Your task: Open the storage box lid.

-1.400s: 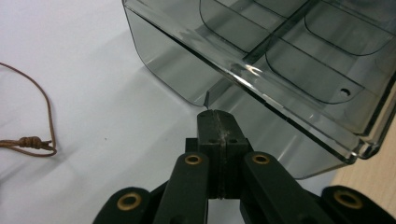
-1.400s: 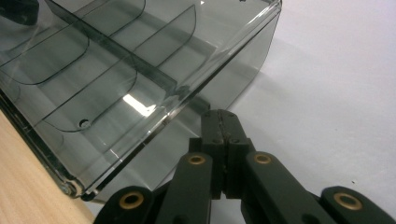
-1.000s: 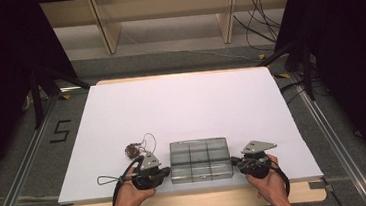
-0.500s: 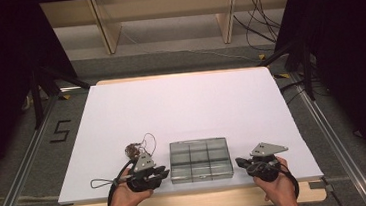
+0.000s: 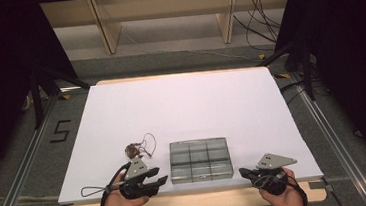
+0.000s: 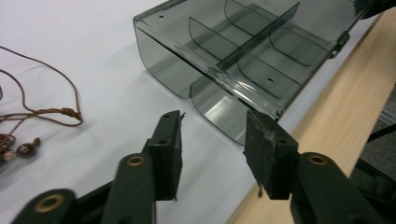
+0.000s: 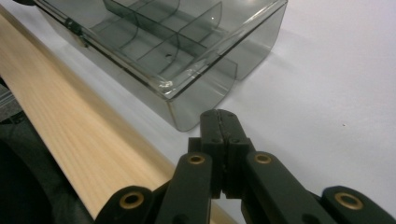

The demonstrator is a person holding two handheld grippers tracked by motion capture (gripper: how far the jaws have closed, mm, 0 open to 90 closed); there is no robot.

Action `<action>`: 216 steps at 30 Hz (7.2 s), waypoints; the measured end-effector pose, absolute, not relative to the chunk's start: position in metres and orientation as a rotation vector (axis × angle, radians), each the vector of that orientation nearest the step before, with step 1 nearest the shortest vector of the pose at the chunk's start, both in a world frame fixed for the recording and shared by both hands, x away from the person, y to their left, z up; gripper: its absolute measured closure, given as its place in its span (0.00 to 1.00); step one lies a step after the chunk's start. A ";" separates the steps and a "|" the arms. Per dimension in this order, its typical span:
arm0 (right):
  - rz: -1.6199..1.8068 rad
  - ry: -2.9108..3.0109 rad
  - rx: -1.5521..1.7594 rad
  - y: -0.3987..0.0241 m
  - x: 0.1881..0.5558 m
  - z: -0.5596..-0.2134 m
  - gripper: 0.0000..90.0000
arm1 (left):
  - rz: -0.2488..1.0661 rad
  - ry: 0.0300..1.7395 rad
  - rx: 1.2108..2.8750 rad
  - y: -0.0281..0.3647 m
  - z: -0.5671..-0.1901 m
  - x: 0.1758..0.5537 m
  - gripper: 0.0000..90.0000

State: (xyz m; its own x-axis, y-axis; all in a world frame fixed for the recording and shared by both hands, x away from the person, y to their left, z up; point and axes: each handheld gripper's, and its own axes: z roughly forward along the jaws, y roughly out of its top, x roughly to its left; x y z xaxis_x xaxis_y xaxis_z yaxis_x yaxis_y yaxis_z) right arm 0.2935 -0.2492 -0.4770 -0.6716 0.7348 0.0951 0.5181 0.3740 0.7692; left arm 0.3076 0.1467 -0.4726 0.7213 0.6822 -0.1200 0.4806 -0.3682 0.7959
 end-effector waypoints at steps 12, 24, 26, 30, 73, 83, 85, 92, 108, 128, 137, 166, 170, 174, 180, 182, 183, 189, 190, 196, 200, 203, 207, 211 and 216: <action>1.213 2.396 1.075 -0.245 0.282 -0.476 1.00 | 0.227 0.867 2.032 0.144 -0.479 0.295 0.51; 1.246 2.384 1.055 -0.238 0.284 -0.477 1.00 | 0.237 0.827 2.056 0.142 -0.479 0.294 0.50; 1.266 2.413 1.030 -0.238 0.286 -0.477 1.00 | 0.207 0.848 2.057 0.142 -0.479 0.294 0.50; 1.259 2.389 1.030 -0.237 0.285 -0.476 1.00 | 0.235 0.822 2.044 0.141 -0.480 0.294 0.50; 1.360 2.295 0.976 -0.232 0.297 -0.457 1.00 | 0.317 0.859 1.972 0.140 -0.463 0.307 0.39; 1.367 2.261 0.954 -0.231 0.308 -0.451 1.00 | 0.358 0.829 1.945 0.137 -0.453 0.321 0.36; 1.376 2.247 0.984 -0.230 0.310 -0.450 1.00 | 0.378 0.805 1.955 0.136 -0.452 0.326 0.36; 1.394 2.254 0.986 -0.228 0.316 -0.449 1.00 | 0.384 0.793 1.952 0.135 -0.451 0.336 0.35; 1.396 2.233 0.989 -0.224 0.330 -0.444 1.00 | 0.369 0.785 1.920 0.130 -0.452 0.356 0.35; 1.408 2.216 0.945 -0.222 0.344 -0.439 1.00 | 0.399 0.697 1.909 0.124 -0.454 0.377 0.51; 1.398 2.212 0.963 -0.221 0.348 -0.438 1.00 | 0.384 0.670 1.905 0.123 -0.455 0.384 0.57; 1.397 2.190 0.967 -0.227 0.355 -0.440 1.00 | 0.378 0.639 1.938 0.121 -0.452 0.393 0.73; 1.395 2.182 0.993 -0.227 0.351 -0.440 0.99 | 0.378 0.647 1.953 0.121 -0.450 0.394 0.74; 1.372 2.197 0.962 -0.230 0.351 -0.441 0.96 | 0.364 0.670 1.949 0.120 -0.448 0.397 0.75; 1.375 2.201 0.982 -0.232 0.348 -0.443 0.93 | 0.358 0.669 1.947 0.121 -0.447 0.401 0.76; 1.375 2.197 0.989 -0.232 0.348 -0.443 0.92 | 0.349 0.687 1.939 0.121 -0.447 0.403 0.77; 1.372 2.200 1.012 -0.232 0.346 -0.443 0.92 | 0.342 0.688 1.933 0.122 -0.447 0.404 0.77; 1.383 2.213 0.990 -0.234 0.345 -0.446 0.87 | 0.327 0.704 1.924 0.122 -0.447 0.409 0.79; 1.383 2.213 0.990 -0.234 0.345 -0.446 0.87 | 0.327 0.704 1.924 0.122 -0.447 0.409 0.79; 1.369 2.215 1.048 -0.234 0.338 -0.447 0.74 | 0.320 0.712 1.919 0.122 -0.448 0.412 0.79; 1.379 2.231 1.069 -0.236 0.332 -0.447 0.59 | 0.311 0.717 1.921 0.122 -0.448 0.415 0.80; 1.374 2.255 1.113 -0.237 0.324 -0.450 0.52 | 0.317 0.711 1.932 0.122 -0.449 0.418 0.80; 1.366 2.269 1.087 -0.241 0.319 -0.454 0.50 | 0.304 0.737 1.932 0.122 -0.449 0.418 0.80; 1.384 2.280 1.119 -0.242 0.313 -0.455 0.47 | 0.306 0.738 1.931 0.121 -0.449 0.420 0.80; 1.367 2.274 1.144 -0.243 0.304 -0.458 0.44 | 0.303 0.744 1.934 0.122 -0.451 0.423 0.81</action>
State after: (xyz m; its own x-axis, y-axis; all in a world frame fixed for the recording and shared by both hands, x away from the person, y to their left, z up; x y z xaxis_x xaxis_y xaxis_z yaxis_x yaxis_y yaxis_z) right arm 0.3044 -0.2428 -0.4581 -0.6600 0.7313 0.1720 0.4952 0.2513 0.8316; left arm 0.4230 0.1221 -0.4512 0.7792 0.6174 -0.1075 0.3669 -0.3104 0.8769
